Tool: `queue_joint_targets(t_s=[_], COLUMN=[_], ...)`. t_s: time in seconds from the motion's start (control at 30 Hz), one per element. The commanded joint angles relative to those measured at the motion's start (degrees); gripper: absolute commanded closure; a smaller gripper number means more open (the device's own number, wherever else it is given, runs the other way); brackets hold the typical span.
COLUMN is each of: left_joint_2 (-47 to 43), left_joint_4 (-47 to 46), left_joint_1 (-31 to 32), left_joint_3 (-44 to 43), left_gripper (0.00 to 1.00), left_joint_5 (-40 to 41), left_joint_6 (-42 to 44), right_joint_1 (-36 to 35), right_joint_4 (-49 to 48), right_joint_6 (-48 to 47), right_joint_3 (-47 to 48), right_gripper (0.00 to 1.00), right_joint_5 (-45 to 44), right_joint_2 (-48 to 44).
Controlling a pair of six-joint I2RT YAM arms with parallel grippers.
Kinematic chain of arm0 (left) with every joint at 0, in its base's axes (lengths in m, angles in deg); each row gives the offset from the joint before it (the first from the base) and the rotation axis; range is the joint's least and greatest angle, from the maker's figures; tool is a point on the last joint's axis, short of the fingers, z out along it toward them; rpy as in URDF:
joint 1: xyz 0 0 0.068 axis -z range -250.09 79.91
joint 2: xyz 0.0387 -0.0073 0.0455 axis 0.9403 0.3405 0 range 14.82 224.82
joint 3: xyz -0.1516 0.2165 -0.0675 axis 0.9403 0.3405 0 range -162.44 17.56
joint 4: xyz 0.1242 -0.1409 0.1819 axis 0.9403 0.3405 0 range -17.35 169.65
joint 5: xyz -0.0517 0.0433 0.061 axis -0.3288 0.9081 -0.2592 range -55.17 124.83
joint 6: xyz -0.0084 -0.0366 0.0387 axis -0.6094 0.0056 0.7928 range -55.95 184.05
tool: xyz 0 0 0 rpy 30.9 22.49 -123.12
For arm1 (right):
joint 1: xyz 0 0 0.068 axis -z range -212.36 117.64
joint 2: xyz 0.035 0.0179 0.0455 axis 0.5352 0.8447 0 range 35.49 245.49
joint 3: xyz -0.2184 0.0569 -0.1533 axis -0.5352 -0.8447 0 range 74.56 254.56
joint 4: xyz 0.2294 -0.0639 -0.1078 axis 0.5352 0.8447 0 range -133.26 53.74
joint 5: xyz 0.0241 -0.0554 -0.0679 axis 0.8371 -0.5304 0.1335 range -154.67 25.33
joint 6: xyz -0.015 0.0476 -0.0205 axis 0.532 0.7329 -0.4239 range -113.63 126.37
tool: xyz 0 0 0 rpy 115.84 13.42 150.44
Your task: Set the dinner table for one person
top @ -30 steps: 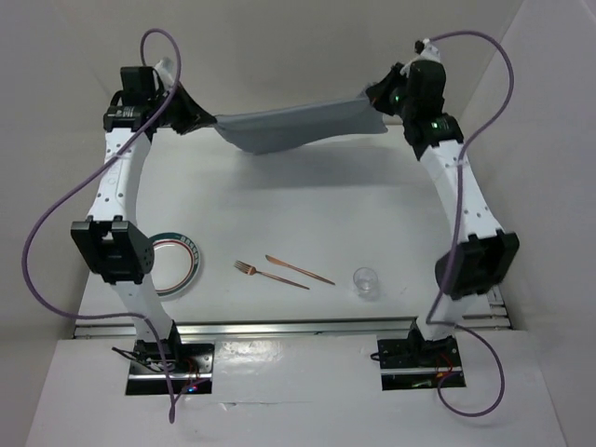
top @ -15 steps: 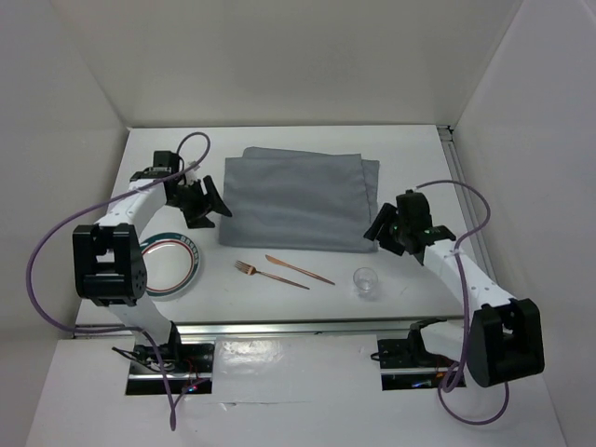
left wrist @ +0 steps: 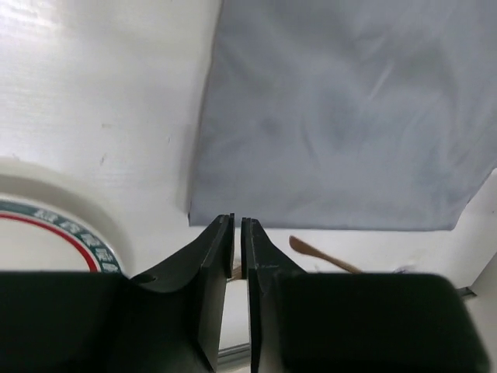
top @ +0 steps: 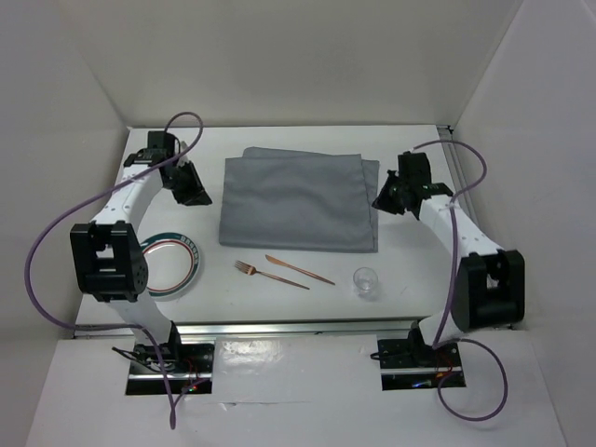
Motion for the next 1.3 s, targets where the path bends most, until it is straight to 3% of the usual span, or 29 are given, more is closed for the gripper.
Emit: queue_joint_targets(t_s=[0.0,0.2,0.23,0.3,0.37,0.47,0.57,0.6,0.93,1.1,1.27], left_joint_2=[5.2,22.2,24.0,27.7,33.2,39.5,42.2,42.8,48.1,49.4,50.6], left_joint_4=[-0.4,4.9,4.9,5.6,6.1,6.1,4.6,3.3,1.0,-0.2,-1.3], left_joint_1=[0.4,0.9,0.9,0.9,0.9,1.5,2.7,2.7,5.0,5.0,5.0], left_joint_3=[-8.7,-27.5,-29.8,-36.2,-42.8,-50.0,-52.6,-52.6,-53.8,-53.8,-54.3], left_gripper=[0.72,0.6,0.51,0.43,0.36,0.34,0.32,0.3,0.24,0.23,0.33], left_joint_5=[1.8,3.1,3.1,3.1,2.4,0.7,2.2,2.3,5.6,4.5,3.8], left_joint_6=[-1.4,-1.9,-1.9,-1.9,-1.9,-1.9,-1.4,-1.4,-1.4,-1.9,-2.4], right_joint_1=[0.2,0.8,0.8,0.8,1.3,1.3,1.3,1.3,1.8,2.9,3.4], right_joint_4=[-0.6,-0.4,-0.4,1.8,3.2,5.3,5.3,5.3,5.3,2.4,4.5], right_joint_6=[-5.3,-7.1,-7.6,-7.6,-7.6,-7.6,-8.2,-8.7,-9.3,-9.3,-10.3], right_joint_3=[12.6,32.4,35.2,44.1,52.6,59.7,65.2,66.9,68.6,67.0,72.5], right_gripper=[0.94,0.96,0.92,0.88,0.8,0.68,0.48,0.36,0.35,0.34,0.34], right_joint_5=[2.7,3.2,3.2,3.2,3.2,3.3,4.0,4.0,4.5,3.4,4.6], right_joint_2=[7.9,28.4,31.1,39.2,44.0,52.1,56.3,57.5,60.8,58.3,63.5])
